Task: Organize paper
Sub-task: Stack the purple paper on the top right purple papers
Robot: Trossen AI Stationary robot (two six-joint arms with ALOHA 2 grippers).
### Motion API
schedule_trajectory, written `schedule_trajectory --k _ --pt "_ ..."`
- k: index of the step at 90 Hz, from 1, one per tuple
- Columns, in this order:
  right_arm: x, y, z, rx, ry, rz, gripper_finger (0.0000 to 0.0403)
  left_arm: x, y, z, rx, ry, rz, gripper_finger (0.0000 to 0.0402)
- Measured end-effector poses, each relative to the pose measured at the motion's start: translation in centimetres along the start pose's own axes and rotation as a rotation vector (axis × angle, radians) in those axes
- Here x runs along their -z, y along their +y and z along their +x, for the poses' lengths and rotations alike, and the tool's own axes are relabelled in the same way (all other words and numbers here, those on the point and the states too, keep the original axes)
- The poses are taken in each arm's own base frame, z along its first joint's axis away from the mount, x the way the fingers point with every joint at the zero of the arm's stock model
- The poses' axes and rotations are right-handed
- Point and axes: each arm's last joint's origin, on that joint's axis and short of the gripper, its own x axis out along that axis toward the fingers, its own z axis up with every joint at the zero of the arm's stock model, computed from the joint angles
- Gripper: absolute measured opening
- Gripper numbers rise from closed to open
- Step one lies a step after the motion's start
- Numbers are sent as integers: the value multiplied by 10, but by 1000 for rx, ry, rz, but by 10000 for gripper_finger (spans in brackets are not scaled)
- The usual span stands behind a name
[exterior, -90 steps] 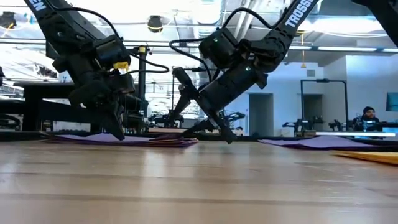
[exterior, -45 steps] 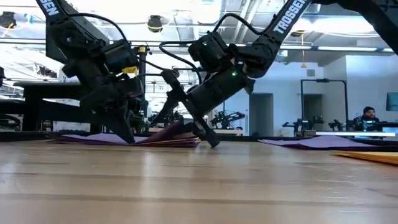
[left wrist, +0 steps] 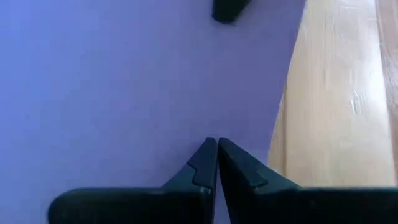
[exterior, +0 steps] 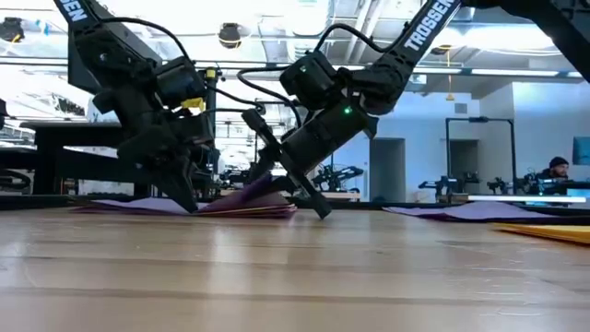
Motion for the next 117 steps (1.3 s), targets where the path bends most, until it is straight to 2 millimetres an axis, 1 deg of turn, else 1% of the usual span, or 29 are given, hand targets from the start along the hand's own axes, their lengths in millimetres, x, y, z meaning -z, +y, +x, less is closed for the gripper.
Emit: schedule_trajectory --k 4,9,18,23,30,35,40,47,53,58,64,70,79,97,105,110,117 --pt "0 1 -5 26 5 -36 4 -6 -1 -6 2 12 -3 1" --pt "-2 6 -14 50 11 -104 1 -18 -1 -18 2 11 -4 1" --pt "-12 25 -48 82 13 -238 0 -42 -4 -44 -2 -15 18 1" --pt "-22 36 -72 94 19 -330 0 -54 -5 -59 -9 -47 43 1" --pt "-37 43 -106 104 100 -453 0 -71 -7 -79 -23 -120 78 1" --pt "-50 46 -137 79 186 -519 0 -81 -8 -91 -33 -168 90 1" --pt "-65 47 -172 30 269 -587 0 -87 -9 -99 -39 -199 97 1" --pt "-82 38 -222 -25 376 -709 0 -94 -10 -107 -46 -231 105 1" --pt "-94 24 -259 -3 403 -810 0 -96 -10 -109 -47 -241 104 1" --pt "-104 12 -283 44 387 -867 0 -97 -10 -109 -45 -241 88 1" --pt "-117 -4 -303 141 359 -891 0 -96 -9 -108 -48 -239 55 1" --pt "-131 -19 -313 244 343 -897 0 -96 -9 -108 -57 -239 21 1" --pt "-151 -36 -314 406 326 -919 0 -97 -9 -109 -57 -248 -27 1" --pt "-182 -64 -291 626 361 -981 0 -98 -8 -109 -64 -260 -100 1" --pt "-193 -78 -281 720 385 -955 0 -98 -8 -109 -66 -262 -134 1" --pt "-198 -85 -276 757 396 -930 0 -98 -8 -109 -64 -262 -159 1" --pt "-202 -93 -271 765 431 -931 0 -98 -8 -109 -61 -264 -181 1"
